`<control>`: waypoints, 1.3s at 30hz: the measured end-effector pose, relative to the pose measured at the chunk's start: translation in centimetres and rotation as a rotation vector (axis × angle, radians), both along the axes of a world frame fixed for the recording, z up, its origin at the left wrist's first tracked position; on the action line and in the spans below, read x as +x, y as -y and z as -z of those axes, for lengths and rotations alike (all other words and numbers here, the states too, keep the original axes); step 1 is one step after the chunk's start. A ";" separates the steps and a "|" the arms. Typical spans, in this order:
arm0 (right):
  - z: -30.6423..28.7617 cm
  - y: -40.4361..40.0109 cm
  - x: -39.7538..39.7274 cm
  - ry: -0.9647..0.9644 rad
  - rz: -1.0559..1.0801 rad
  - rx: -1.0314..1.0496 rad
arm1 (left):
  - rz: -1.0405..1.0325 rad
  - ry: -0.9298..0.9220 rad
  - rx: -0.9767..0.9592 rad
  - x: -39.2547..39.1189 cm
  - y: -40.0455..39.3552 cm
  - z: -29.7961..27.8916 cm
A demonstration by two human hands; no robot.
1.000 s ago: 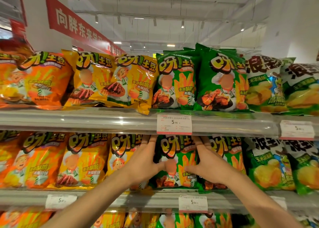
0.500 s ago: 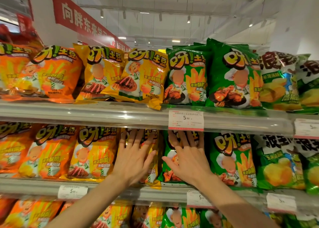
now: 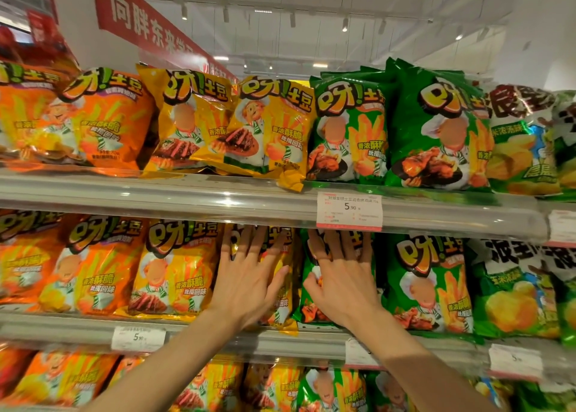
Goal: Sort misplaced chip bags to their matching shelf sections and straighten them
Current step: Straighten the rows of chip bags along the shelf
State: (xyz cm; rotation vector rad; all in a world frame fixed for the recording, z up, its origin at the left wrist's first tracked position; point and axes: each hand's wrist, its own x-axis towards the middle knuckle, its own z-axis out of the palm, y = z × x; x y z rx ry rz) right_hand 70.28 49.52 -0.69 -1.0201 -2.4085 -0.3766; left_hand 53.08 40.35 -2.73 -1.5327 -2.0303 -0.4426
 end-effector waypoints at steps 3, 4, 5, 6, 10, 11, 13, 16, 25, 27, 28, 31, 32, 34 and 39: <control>0.2 -0.1 0.1 -0.003 -0.017 -0.016 | 0.017 0.019 0.004 0.0 0.1 0.0; 0.1 0.0 0.4 -0.003 -0.024 -0.019 | 0.025 0.024 0.013 0.0 0.1 0.0; -0.1 0.1 1.0 0.001 -0.025 -0.034 | 0.031 0.027 0.030 0.1 0.2 0.0; -0.2 0.1 1.7 -0.003 -0.028 -0.050 | 0.038 0.034 0.052 0.2 0.3 -0.1; 0.2 -0.7 6.3 -0.160 -0.046 0.014 | 0.127 0.075 0.168 2.2 0.5 -0.5; 0.4 -1.3 7.9 -0.188 -0.019 0.026 | 0.176 0.084 0.196 3.1 0.4 -0.5; 0.2 -2.5 11.2 -0.268 0.026 0.042 | 0.306 0.102 0.225 5.1 0.2 -0.6; -0.1 -4.4 15.6 -0.401 0.082 0.025 | 0.503 0.175 0.209 8.5 -1.0 -1.0; -1.6 -8.9 22.3 -0.249 -0.050 -0.505 | 0.417 0.481 -0.041 18.1 -7.1 -1.4; -1.5 -10.5 22.8 -0.267 -0.107 -0.599 | 0.348 0.483 -0.073 19.4 -8.0 -1.7; -1.6 -10.9 22.7 -0.260 -0.128 -0.636 | 0.323 0.469 -0.079 19.9 -8.1 -1.9; -1.9 -11.1 22.2 -0.161 -0.136 -0.688 | 0.254 0.436 -0.103 21.2 -8.5 -2.0; -1.7 -11.4 22.0 -0.162 -0.144 -0.697 | 0.239 0.429 -0.105 21.5 -8.6 -1.9; -1.2 -11.6 21.7 -0.202 -0.197 -0.743 | 0.222 0.427 -0.101 21.9 -8.8 -1.6; -0.4 -12.7 21.5 -0.319 -0.307 -0.786 | 0.240 0.531 -0.163 22.4 -9.3 -1.3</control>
